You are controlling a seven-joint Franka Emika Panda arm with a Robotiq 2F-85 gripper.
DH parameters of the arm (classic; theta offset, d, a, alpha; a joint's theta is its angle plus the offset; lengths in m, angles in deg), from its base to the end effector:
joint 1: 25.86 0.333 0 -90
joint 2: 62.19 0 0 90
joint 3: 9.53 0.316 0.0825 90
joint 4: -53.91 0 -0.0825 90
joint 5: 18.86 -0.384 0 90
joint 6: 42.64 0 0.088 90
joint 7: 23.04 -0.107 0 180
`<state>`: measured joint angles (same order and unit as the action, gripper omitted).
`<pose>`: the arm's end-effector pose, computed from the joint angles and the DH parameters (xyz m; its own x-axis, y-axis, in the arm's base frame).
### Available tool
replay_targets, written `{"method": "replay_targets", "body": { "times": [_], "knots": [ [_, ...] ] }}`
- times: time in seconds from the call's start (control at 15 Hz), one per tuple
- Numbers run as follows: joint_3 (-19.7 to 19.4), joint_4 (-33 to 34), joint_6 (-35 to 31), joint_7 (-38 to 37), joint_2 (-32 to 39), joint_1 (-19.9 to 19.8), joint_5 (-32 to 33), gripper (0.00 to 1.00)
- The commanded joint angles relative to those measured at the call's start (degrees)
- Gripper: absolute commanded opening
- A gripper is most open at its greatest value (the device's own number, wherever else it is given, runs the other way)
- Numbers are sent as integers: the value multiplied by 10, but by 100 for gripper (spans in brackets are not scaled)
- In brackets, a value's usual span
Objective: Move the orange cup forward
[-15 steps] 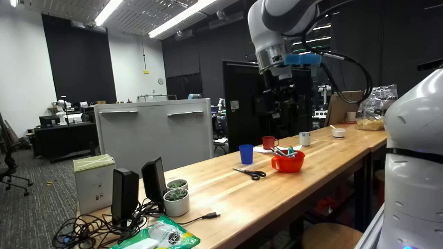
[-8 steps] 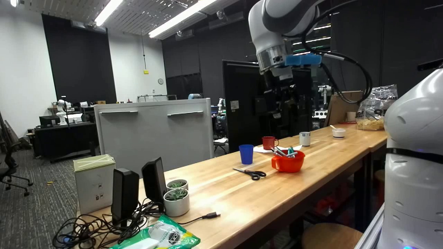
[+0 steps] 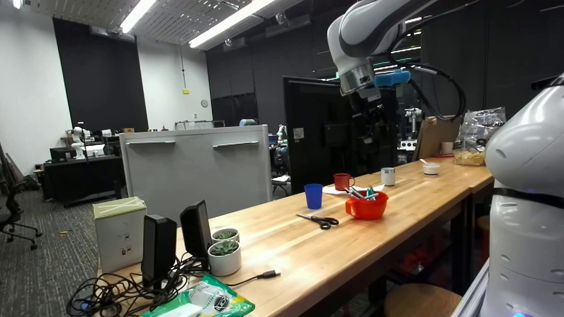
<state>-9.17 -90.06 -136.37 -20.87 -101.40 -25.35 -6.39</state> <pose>0.3233 -0.0167 0.4925 0.9776 0.0637 -0.2008 0.1055 -0.9730 0.2052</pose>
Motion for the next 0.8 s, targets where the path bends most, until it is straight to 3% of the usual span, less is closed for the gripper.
{"method": "replay_targets", "body": {
  "times": [0.0,0.4,0.73],
  "knots": [
    [-8,7,1,5,7,-4,2,100],
    [-6,6,-6,11,10,2,2,100],
    [-46,24,-104,39,53,-17,13,100]
  ]
}}
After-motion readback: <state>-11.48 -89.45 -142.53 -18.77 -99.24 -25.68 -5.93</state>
